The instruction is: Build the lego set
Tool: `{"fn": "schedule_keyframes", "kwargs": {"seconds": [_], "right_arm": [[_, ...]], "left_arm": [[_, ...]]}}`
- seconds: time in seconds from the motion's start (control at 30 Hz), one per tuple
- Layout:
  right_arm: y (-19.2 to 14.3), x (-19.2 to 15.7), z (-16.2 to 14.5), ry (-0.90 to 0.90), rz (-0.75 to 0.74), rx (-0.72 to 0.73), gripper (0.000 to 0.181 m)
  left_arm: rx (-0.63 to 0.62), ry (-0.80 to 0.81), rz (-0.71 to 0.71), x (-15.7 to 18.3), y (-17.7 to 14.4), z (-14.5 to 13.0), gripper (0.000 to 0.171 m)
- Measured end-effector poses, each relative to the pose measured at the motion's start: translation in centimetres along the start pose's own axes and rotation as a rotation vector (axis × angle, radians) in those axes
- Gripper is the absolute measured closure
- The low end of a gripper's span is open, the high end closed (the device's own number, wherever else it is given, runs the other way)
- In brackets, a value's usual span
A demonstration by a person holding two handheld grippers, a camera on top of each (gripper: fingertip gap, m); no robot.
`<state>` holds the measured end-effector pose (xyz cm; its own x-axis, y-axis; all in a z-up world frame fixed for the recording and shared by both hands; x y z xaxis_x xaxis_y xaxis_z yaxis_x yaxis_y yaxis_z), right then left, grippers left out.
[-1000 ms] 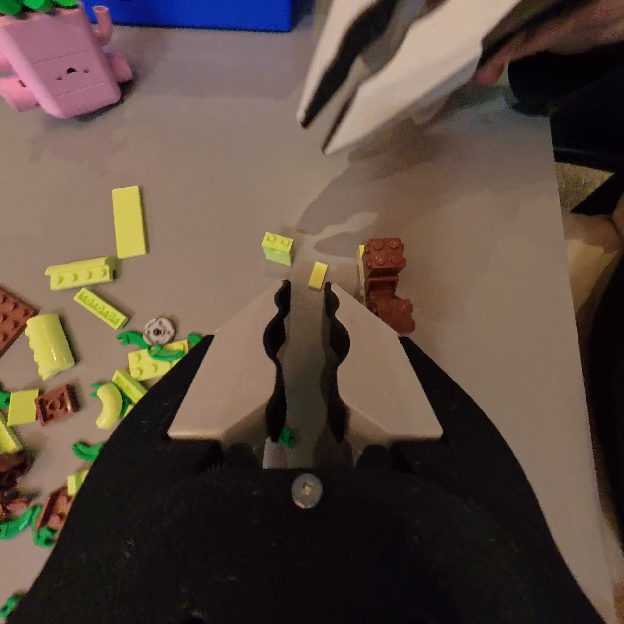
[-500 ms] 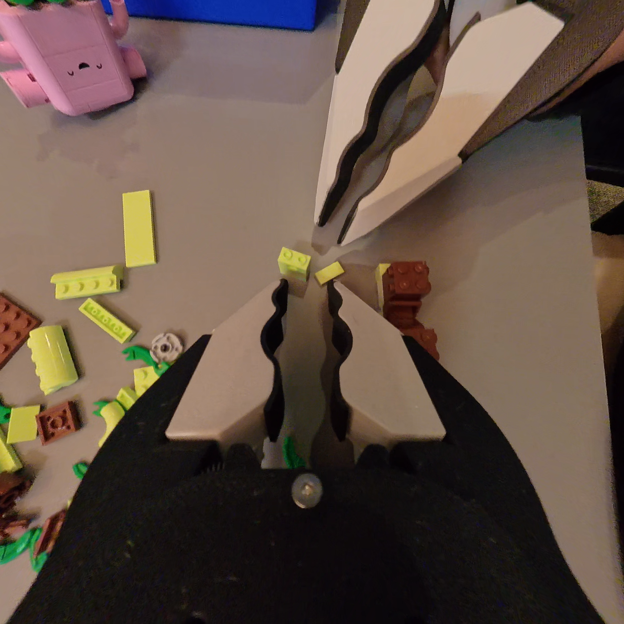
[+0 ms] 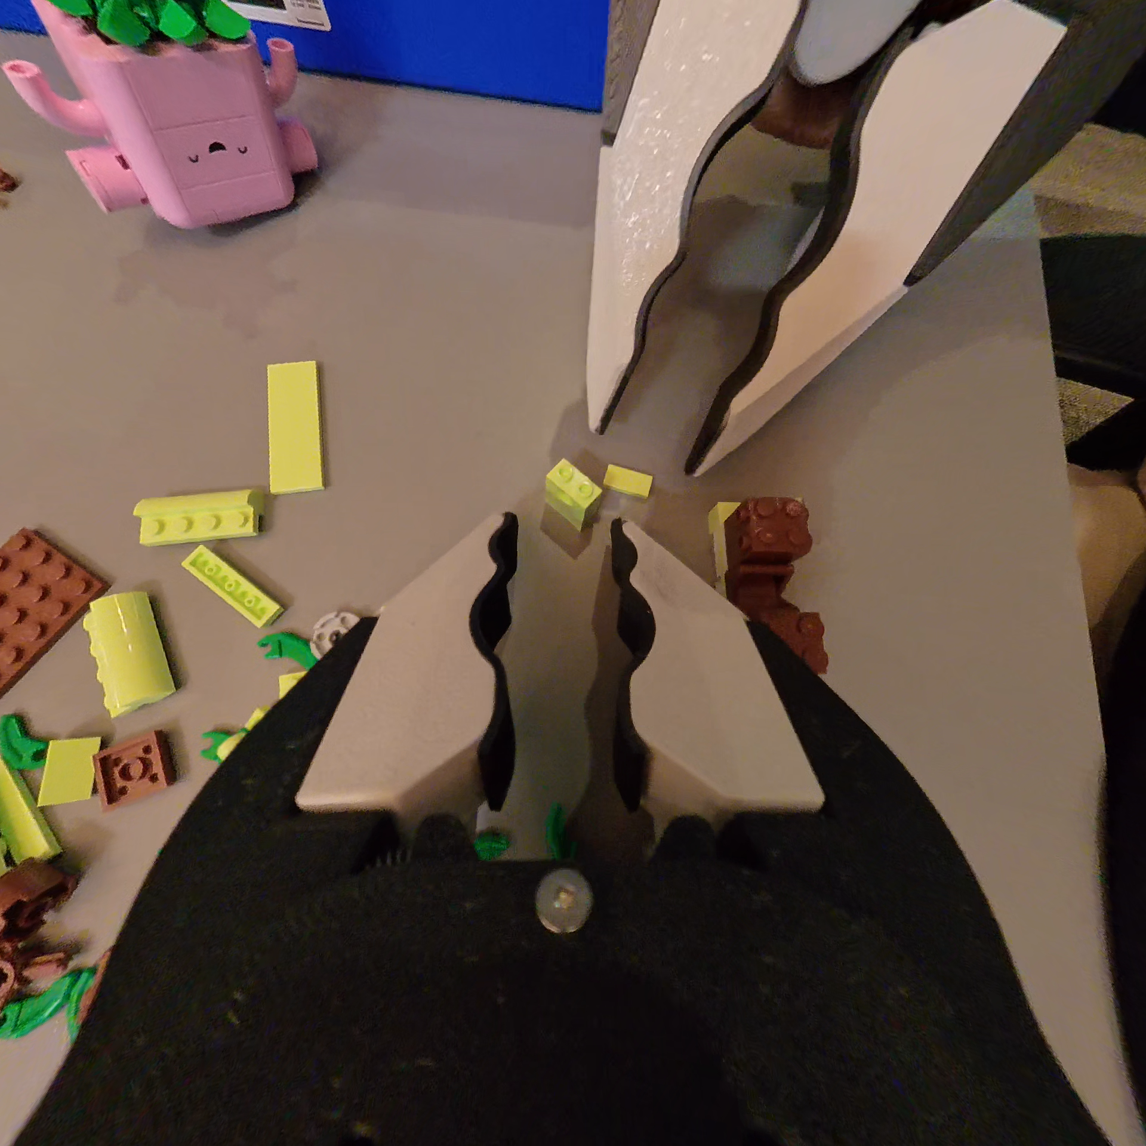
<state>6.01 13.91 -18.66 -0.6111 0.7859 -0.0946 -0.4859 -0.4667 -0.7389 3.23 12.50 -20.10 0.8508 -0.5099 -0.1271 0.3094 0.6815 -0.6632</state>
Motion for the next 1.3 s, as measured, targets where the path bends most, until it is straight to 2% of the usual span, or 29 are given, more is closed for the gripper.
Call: {"fn": "schedule_keyframes", "kwargs": {"seconds": [0.13, 0.4, 0.53, 0.63, 0.77, 1.0, 1.1, 1.3], "right_arm": [[0.5, -0.4, -0.2, 0.003, 0.104, -0.071, 0.152], [1.4, 0.3, -0.8, 0.013, 0.107, -0.12, 0.159], [1.6, 0.5, -1.0, 0.006, 0.085, -0.131, 0.168], [0.8, 1.9, -0.4, -0.005, -0.021, -0.101, 0.168], [-0.9, 2.9, 1.9, 0.111, -0.096, 0.01, 0.168], [0.4, 1.8, 2.1, 0.25, -0.107, -0.008, 0.168], [0.8, 1.6, 2.0, 0.307, -0.101, -0.011, 0.168], [0.9, 1.5, 1.9, 0.402, -0.08, 0.013, 0.168]], "left_arm": [[0.024, -0.016, 0.001, -0.1, -0.3, 0.1, 0.144], [0.021, -0.019, -0.038, 0.2, -0.1, 0.1, 0.144], [0.012, 0.0, -0.035, 0.4, 0.0, 0.1, 0.144], [0.009, 0.009, -0.052, 0.6, 0.0, 0.1, 0.145], [0.011, 0.026, -0.071, 1.0, 0.0, 0.1, 0.145], [0.015, 0.038, -0.078, 1.2, 0.0, 0.2, 0.147], [-0.002, 0.031, -0.061, 1.0, 0.1, 0.0, 0.157], [-0.029, 0.019, -0.032, 0.6, 0.3, -0.3, 0.16]]}}
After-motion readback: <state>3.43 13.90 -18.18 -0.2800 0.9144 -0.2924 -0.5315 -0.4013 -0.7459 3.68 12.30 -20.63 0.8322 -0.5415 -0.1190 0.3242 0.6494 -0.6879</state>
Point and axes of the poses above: each gripper's, where its closed fingertips meet, y out along the fingers, z out of its top, x = y × z across the jaws, the point moved 1 cm from there along -y, back along the fingers, and after that the axes turned 15 degrees about y, right-handed, at the moved point
